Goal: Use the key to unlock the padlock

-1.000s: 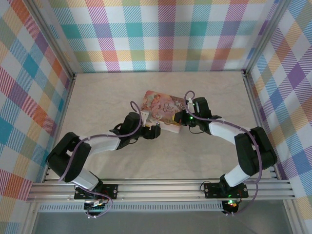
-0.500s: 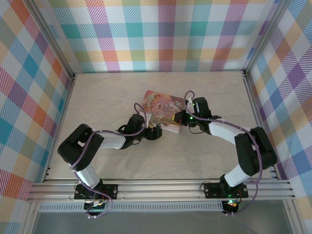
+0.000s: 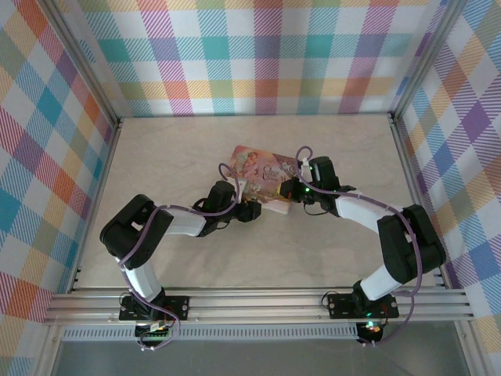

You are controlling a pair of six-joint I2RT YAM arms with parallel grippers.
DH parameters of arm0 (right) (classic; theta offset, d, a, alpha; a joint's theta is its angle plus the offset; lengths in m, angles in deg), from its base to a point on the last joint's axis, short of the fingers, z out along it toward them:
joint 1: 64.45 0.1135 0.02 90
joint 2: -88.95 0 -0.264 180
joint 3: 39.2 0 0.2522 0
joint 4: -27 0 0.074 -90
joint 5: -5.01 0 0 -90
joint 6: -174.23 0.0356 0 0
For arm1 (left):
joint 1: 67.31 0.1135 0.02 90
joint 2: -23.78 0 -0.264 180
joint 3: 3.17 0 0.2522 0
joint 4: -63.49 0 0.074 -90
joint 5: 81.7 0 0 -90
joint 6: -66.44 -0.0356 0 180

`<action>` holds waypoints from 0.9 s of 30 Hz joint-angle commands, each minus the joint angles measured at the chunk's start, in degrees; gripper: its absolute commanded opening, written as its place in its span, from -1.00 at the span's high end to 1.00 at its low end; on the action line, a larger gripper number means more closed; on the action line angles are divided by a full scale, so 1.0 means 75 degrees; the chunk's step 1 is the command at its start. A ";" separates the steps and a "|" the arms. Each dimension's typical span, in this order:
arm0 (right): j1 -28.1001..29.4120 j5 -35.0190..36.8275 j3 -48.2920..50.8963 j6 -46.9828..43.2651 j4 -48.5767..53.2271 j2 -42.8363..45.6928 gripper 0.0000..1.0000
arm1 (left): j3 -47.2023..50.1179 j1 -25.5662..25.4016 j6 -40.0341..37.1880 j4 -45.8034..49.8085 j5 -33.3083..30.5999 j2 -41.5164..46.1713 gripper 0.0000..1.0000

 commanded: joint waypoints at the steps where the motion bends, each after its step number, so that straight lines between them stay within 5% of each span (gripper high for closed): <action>1: -0.0010 0.0123 0.0171 -0.0103 0.0422 0.0078 1.00 | -0.0236 -0.0074 -0.0115 -0.0229 -0.0031 -0.0154 -0.05; 27: 0.0112 0.0121 0.0146 0.0002 0.0376 0.0083 1.00 | -0.0601 -0.0358 0.0049 -0.0059 -0.0572 -0.0386 0.22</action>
